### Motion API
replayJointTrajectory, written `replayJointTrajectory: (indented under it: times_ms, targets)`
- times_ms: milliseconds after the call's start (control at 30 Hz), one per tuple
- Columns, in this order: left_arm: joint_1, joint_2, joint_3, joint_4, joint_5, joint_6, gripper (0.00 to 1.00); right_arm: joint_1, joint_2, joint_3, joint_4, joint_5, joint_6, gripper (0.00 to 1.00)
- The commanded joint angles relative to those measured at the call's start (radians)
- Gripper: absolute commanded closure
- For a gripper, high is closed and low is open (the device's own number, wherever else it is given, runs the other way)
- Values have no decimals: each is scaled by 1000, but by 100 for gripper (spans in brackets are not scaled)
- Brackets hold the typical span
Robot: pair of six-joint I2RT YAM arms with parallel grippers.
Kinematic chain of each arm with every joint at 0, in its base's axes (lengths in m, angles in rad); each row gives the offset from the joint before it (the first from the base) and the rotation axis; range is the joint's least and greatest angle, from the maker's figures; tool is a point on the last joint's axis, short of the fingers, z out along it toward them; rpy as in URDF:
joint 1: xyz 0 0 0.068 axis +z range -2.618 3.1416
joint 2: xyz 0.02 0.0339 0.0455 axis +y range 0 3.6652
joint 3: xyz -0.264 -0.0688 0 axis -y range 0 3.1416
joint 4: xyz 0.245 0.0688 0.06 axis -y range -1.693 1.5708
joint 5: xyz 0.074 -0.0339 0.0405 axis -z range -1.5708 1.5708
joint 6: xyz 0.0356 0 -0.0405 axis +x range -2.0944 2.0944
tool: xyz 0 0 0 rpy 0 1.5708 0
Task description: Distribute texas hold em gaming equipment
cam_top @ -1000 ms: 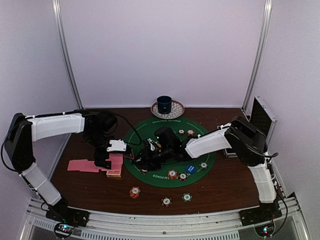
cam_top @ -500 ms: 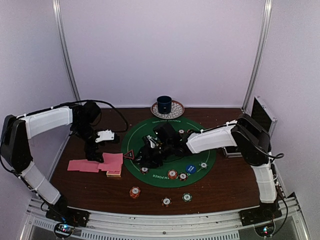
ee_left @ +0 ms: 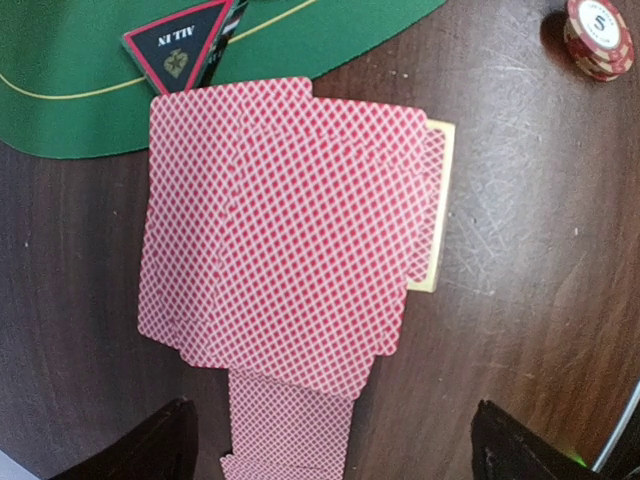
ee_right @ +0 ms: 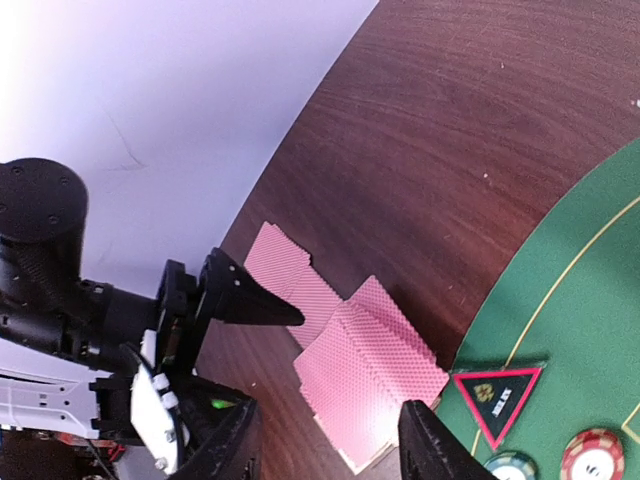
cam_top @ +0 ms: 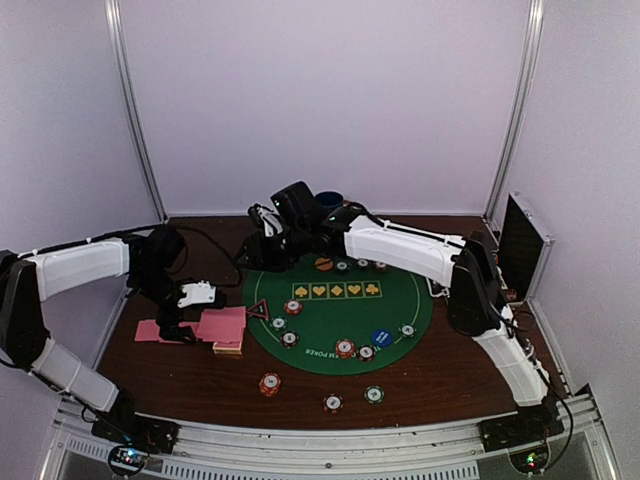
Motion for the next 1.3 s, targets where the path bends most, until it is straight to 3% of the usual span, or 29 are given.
replayJointTrajectory:
  times_ms: [0, 333, 567, 767, 1267]
  targets:
    - [3, 13, 11, 86, -6, 33, 3, -20, 158, 174, -178, 65, -67, 51]
    - [-8, -51, -35, 158, -38, 122, 2, -31, 259, 237, -89, 80, -55, 57]
    - [-75, -58, -166, 377, -140, 162, 2, -31, 320, 285, -30, 100, -55, 59]
    - [-77, 14, -138, 450, -184, 168, 2, -31, 341, 291, 8, 96, -56, 59]
    - [-98, 83, -70, 327, -152, 143, 3, -29, 363, 292, 51, 60, -50, 59]
